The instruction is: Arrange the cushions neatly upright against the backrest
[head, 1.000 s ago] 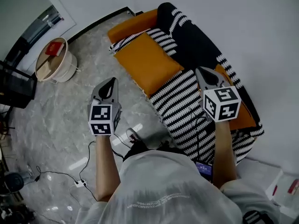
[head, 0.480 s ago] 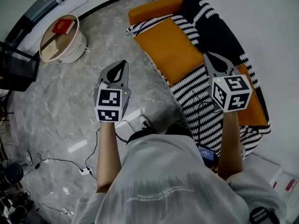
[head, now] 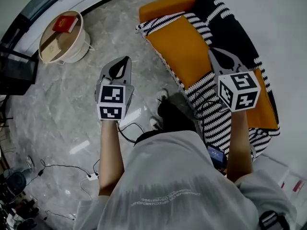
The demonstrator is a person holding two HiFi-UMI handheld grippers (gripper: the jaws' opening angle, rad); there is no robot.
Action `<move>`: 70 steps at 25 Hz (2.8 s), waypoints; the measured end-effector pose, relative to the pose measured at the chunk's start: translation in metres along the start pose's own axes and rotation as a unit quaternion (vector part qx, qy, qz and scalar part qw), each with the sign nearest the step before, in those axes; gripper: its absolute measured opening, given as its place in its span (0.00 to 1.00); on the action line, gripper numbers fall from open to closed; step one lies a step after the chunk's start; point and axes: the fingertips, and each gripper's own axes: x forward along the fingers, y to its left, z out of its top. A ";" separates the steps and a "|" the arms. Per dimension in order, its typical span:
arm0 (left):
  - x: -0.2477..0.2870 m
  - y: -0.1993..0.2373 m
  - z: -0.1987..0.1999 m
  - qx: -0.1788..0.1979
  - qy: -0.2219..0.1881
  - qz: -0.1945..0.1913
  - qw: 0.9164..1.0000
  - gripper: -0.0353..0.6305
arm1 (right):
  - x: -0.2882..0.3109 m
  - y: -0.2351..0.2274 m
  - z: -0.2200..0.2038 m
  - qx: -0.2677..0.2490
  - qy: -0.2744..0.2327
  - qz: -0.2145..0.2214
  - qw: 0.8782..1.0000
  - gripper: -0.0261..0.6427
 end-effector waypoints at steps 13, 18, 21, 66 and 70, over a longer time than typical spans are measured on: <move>0.099 0.097 0.016 -0.069 -0.005 -0.070 0.995 0.07 | 0.130 -0.025 0.051 0.075 -0.012 0.013 0.997 0.04; 0.159 0.136 0.037 -0.019 0.012 -0.085 0.996 0.07 | 0.173 -0.045 0.065 0.062 0.001 0.005 0.998 0.04; 0.189 0.150 0.052 -0.007 0.011 -0.093 0.996 0.07 | 0.186 -0.064 0.066 0.093 0.003 -0.017 0.996 0.04; 0.440 0.054 -0.131 0.204 0.228 -0.423 0.853 0.13 | 0.152 -0.022 -0.254 0.449 0.181 -0.364 0.795 0.06; 0.456 0.044 -0.167 0.208 0.254 -0.426 0.843 0.17 | 0.154 -0.013 -0.304 0.463 0.209 -0.369 0.778 0.10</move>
